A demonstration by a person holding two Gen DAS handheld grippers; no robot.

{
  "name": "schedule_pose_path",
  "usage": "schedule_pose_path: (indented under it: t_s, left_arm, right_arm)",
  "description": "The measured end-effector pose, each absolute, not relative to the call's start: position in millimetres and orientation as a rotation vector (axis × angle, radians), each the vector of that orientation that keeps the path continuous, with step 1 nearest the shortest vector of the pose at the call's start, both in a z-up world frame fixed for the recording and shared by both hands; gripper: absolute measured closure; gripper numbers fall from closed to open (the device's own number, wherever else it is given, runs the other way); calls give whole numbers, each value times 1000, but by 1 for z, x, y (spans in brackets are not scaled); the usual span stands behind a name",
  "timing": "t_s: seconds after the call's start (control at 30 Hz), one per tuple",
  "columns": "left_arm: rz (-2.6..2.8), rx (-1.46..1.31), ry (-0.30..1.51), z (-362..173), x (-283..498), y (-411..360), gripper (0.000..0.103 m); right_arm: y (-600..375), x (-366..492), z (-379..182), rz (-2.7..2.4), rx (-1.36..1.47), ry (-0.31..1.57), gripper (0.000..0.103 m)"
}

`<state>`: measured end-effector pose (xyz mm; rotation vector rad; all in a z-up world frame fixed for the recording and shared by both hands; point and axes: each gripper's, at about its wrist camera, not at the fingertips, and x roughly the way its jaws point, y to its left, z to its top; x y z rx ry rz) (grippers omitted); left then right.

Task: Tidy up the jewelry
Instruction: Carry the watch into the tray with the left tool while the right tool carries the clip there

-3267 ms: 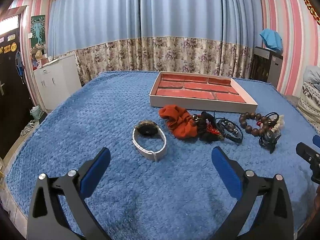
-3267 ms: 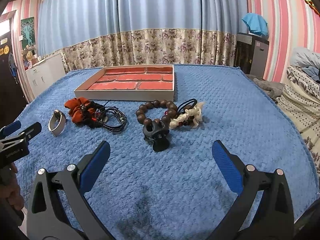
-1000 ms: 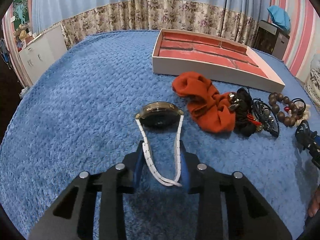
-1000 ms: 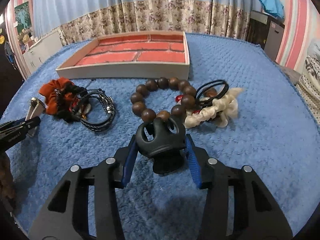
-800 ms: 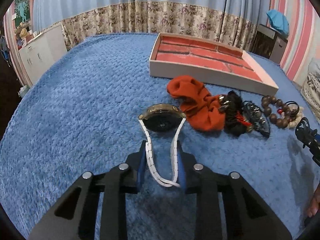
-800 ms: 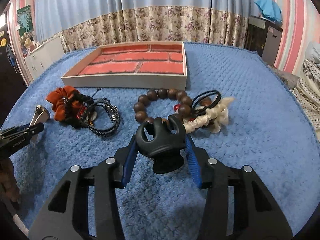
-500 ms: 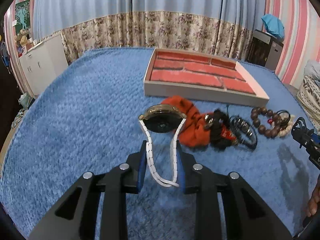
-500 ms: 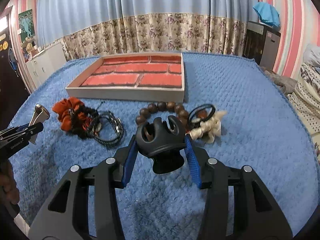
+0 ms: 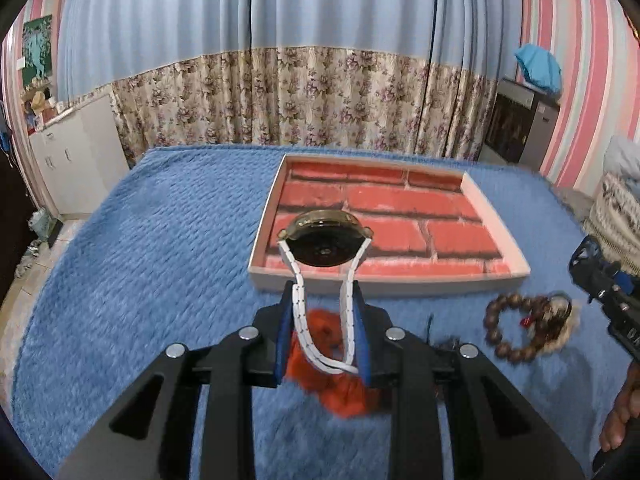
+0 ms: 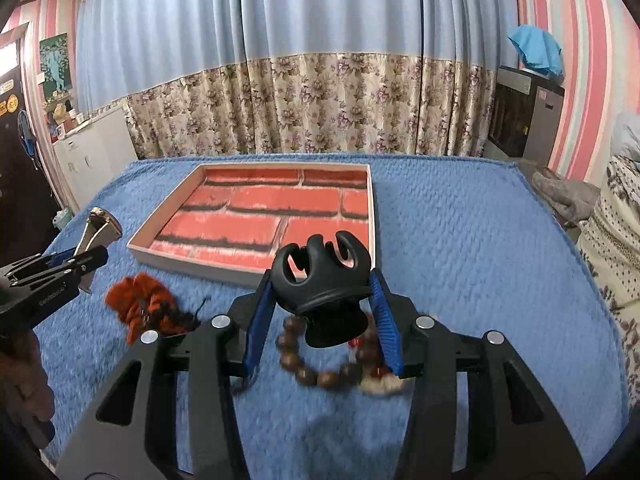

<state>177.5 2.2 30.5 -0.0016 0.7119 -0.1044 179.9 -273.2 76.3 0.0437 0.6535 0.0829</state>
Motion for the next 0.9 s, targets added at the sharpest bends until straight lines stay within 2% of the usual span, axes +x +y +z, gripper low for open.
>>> schedule_pose_path:
  t_s: [0.27,0.57,0.9]
  left_arm:
    - [-80,4,698,37,226,8,77]
    - [-60,30,731,18,269,6,76]
    - [-70,43,816,-24,305,4,76]
  right_arm:
    - [-270,231,77,73,12,672,56]
    - [-267,276,70,66,19,708,56]
    - [-255,321,25,60,6,841,56]
